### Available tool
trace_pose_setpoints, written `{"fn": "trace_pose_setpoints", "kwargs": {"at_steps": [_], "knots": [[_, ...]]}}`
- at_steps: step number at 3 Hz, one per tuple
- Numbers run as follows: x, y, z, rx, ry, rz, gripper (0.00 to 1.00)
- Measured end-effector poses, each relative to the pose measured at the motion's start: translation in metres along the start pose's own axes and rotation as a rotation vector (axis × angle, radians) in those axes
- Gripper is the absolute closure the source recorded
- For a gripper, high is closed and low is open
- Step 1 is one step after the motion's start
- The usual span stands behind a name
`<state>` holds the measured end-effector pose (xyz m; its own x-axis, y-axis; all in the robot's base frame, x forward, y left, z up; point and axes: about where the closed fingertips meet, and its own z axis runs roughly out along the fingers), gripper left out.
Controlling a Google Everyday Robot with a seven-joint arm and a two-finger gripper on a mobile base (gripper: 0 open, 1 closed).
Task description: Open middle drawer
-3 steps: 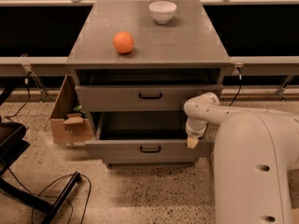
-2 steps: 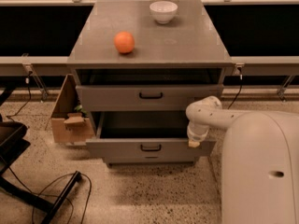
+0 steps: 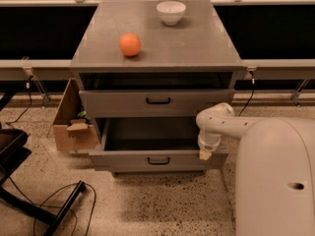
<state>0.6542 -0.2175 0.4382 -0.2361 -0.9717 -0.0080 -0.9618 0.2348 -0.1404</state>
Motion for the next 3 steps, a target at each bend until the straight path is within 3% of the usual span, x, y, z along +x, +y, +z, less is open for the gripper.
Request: {"fn": "trace_pose_setpoints", "kwargs": {"at_steps": [3], "knots": [[0.0087,0.0202,-0.0032,-0.003,0.004,0.022,1.00]]}}
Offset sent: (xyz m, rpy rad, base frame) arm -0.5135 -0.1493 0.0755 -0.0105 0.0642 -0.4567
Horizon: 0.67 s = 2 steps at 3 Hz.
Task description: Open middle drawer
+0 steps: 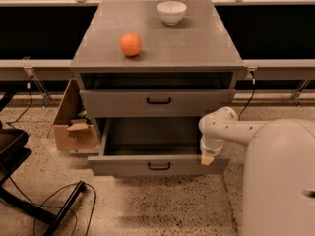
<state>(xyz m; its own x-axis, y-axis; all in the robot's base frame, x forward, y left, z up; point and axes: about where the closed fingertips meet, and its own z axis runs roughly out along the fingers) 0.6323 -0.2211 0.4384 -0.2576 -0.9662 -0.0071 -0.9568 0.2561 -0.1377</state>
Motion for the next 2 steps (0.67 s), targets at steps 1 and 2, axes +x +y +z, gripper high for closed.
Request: {"fn": "trace_pose_setpoints", "kwargs": {"at_steps": [1,2], "knots": [[0.0031,0.0074,-0.0014,-0.001,0.001,0.006,1.00],[0.0075,0.0162,-0.0031,0.001,0.001,0.013,0.82]]}}
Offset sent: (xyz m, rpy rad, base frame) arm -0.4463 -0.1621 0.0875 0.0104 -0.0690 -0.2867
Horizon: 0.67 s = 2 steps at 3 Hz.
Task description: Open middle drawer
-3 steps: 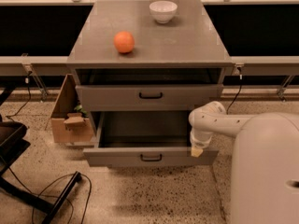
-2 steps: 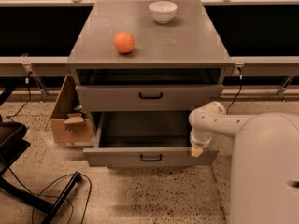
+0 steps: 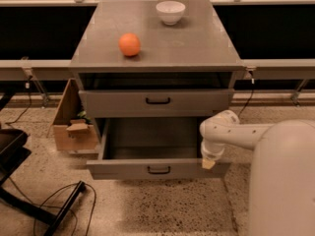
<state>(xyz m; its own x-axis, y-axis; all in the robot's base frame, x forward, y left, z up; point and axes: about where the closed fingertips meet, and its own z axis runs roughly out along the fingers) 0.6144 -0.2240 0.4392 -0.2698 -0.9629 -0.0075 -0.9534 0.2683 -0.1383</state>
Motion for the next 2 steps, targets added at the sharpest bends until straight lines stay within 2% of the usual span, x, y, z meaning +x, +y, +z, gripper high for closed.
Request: {"fn": "trace_pose_setpoints", "kwargs": {"at_steps": [1,2], "knots": [[-0.0003,0.0000,0.0000,0.000,0.000,0.000,0.61],[-0.0003,0.0000,0.0001,0.000,0.000,0.000,0.29]]}}
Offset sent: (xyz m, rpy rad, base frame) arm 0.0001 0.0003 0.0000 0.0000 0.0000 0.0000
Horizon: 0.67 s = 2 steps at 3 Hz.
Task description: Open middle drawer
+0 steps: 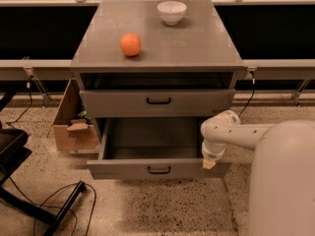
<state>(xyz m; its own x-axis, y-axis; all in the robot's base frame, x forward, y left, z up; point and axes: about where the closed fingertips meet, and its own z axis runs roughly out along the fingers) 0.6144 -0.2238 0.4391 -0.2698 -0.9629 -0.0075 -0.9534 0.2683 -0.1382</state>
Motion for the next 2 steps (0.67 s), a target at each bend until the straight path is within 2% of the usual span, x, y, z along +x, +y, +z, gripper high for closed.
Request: {"fn": "trace_pose_setpoints", "kwargs": {"at_steps": [1,2], "knots": [[0.0000,0.0000,0.0000,0.000,0.000,0.000,0.06],[0.0000,0.0000,0.0000,0.000,0.000,0.000,0.00]]}}
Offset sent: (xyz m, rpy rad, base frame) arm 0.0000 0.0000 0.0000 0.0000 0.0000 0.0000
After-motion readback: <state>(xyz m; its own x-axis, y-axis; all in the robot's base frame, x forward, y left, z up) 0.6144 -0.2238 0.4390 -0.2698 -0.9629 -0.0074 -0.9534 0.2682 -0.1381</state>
